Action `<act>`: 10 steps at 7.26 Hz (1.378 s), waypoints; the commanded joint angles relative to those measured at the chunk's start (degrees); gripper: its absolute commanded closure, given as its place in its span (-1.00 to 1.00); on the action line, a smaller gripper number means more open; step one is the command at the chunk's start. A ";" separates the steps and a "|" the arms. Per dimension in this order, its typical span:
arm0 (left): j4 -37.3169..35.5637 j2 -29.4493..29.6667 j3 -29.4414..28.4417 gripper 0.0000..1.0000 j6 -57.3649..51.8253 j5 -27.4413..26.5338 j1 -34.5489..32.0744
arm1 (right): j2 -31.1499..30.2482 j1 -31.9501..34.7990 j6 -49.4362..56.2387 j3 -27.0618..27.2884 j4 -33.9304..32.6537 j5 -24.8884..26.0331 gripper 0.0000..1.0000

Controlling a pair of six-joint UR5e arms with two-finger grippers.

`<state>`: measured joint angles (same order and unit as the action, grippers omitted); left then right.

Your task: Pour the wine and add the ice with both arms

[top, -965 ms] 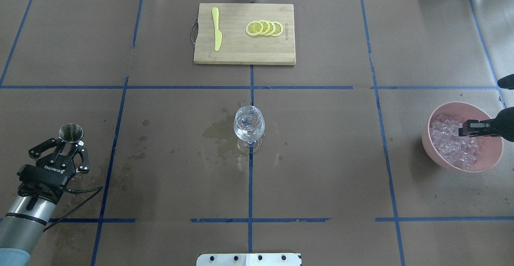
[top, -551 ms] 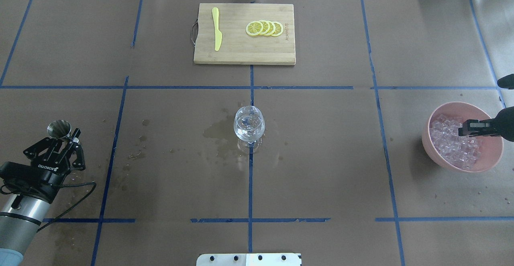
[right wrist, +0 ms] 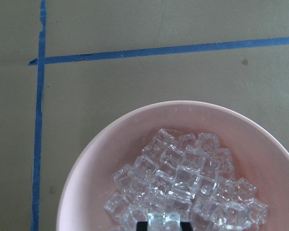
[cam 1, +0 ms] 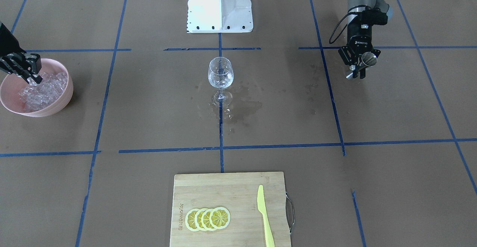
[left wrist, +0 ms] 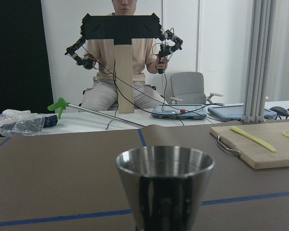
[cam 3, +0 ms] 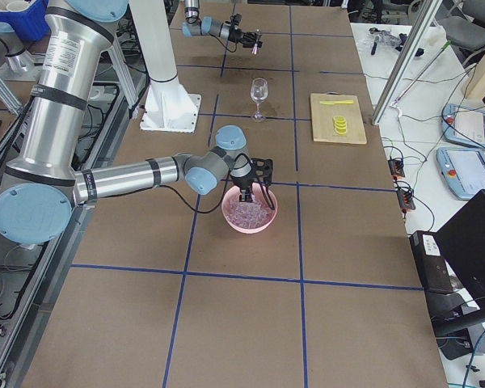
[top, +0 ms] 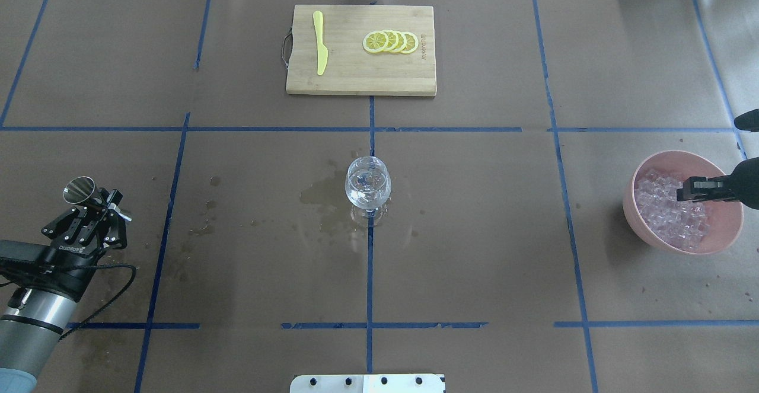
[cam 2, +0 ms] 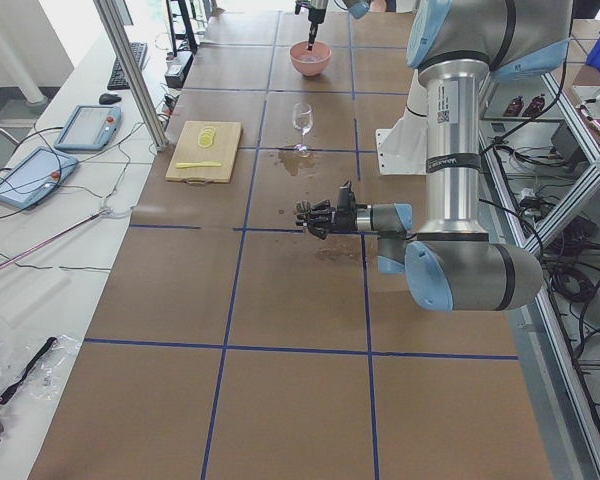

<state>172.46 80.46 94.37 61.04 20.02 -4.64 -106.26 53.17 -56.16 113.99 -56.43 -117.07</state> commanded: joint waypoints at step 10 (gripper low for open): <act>-8.37 3.63 -3.82 1.00 6.11 -1.37 0.51 | 0.00 -0.09 -0.09 -0.09 0.00 0.08 1.00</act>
<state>164.08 82.25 92.51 66.59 19.56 -4.18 -106.27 53.11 -56.22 113.92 -56.43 -116.98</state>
